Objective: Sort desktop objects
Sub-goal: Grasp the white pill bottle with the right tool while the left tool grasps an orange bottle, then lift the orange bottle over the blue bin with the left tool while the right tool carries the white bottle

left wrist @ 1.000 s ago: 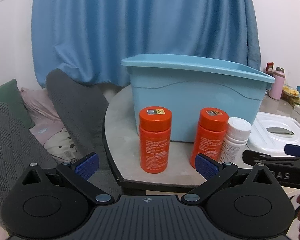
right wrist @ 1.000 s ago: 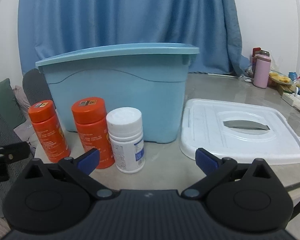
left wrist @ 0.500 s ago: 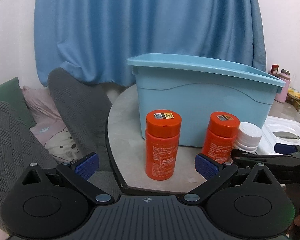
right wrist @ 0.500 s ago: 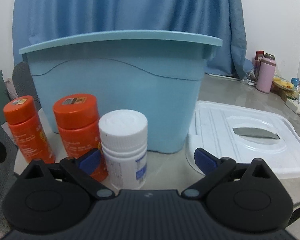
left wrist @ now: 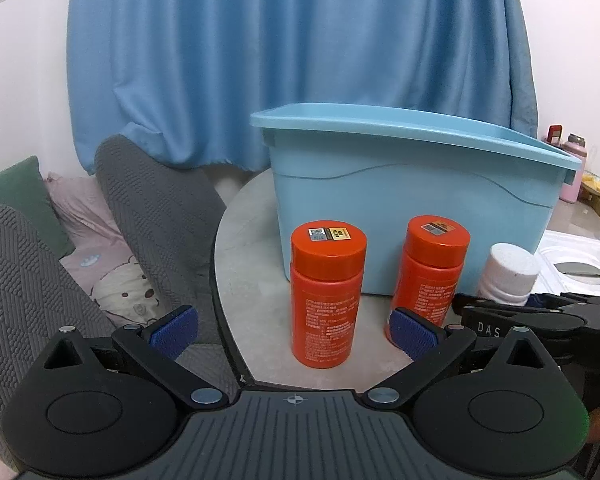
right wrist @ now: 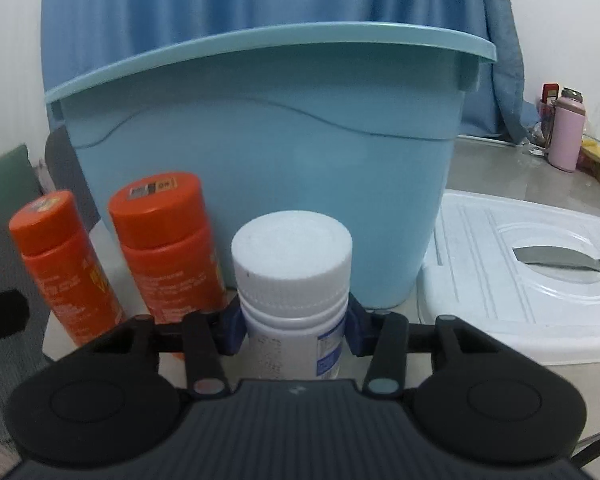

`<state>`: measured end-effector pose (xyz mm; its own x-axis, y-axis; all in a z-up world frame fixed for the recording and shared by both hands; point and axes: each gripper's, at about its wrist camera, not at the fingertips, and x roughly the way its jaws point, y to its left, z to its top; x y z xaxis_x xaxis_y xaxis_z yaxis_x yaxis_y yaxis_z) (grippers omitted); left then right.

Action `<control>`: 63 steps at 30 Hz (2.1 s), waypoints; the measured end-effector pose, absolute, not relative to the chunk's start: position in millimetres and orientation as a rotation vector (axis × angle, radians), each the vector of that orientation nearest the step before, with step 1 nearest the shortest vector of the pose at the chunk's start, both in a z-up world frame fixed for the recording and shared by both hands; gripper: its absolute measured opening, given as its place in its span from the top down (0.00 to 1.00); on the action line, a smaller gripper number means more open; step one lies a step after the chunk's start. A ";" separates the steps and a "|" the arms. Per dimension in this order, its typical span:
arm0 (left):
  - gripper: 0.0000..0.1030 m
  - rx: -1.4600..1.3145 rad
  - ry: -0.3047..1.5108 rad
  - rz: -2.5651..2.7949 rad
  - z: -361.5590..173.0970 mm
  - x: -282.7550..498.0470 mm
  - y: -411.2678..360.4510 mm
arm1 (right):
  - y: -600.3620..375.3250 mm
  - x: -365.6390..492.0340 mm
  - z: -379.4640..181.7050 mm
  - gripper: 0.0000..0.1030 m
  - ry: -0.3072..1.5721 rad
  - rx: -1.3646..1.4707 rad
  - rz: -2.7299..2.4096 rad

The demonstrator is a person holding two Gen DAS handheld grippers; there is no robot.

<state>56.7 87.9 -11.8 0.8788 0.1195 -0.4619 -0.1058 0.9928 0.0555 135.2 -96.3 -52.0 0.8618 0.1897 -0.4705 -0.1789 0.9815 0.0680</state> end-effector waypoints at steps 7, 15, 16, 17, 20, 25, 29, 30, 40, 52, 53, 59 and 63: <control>0.00 0.013 0.488 0.110 -7.7 54.8 88.4 | -107.7 113.0 -37.3 0.54 0.478 0.048 0.194; 0.00 0.005 0.482 0.090 -4.3 49.3 80.4 | -122.5 79.5 -17.0 0.53 0.467 0.040 0.191; 0.00 0.005 0.479 0.087 -4.5 48.7 79.2 | -124.9 75.0 -16.0 0.53 0.466 0.043 0.187; 0.00 0.005 0.476 0.083 -4.8 48.2 78.2 | -126.6 71.4 -15.3 0.53 0.465 0.045 0.183; 0.00 0.005 0.473 0.075 -8.4 47.6 75.2 | -131.1 60.6 -14.7 0.53 0.462 0.051 0.166; 0.01 0.011 0.464 0.056 -15.5 52.0 71.8 | -138.9 50.9 -16.6 0.53 0.448 0.055 0.142; 0.01 0.025 0.454 0.044 -26.6 56.8 69.5 | -144.3 48.4 -23.5 0.53 0.437 0.053 0.131; 0.01 0.027 0.454 0.043 -29.8 58.2 69.6 | -144.8 47.1 -25.1 0.53 0.434 0.052 0.129; 0.02 0.009 0.429 0.051 -52.2 80.6 73.3 | -151.2 48.5 -41.3 0.53 0.408 0.064 0.121; 0.02 -0.013 0.380 0.072 -65.6 120.1 76.1 | -151.6 60.2 -51.8 0.53 0.361 0.057 0.123; 0.11 -0.015 0.379 0.075 -66.3 123.3 76.5 | -151.9 61.4 -52.5 0.53 0.360 0.059 0.124; 0.51 -0.047 0.395 0.088 -68.2 132.1 80.6 | -148.4 64.2 -52.7 0.53 0.354 0.050 0.129; 0.51 -0.044 0.414 0.097 -64.9 127.8 79.7 | -147.8 62.8 -46.6 0.53 0.365 0.051 0.133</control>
<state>127.8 79.7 -64.9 0.9112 0.0848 -0.4032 -0.1025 0.9945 -0.0225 62.8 -147.8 -46.6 0.9254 0.1387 -0.3527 -0.1204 0.9900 0.0736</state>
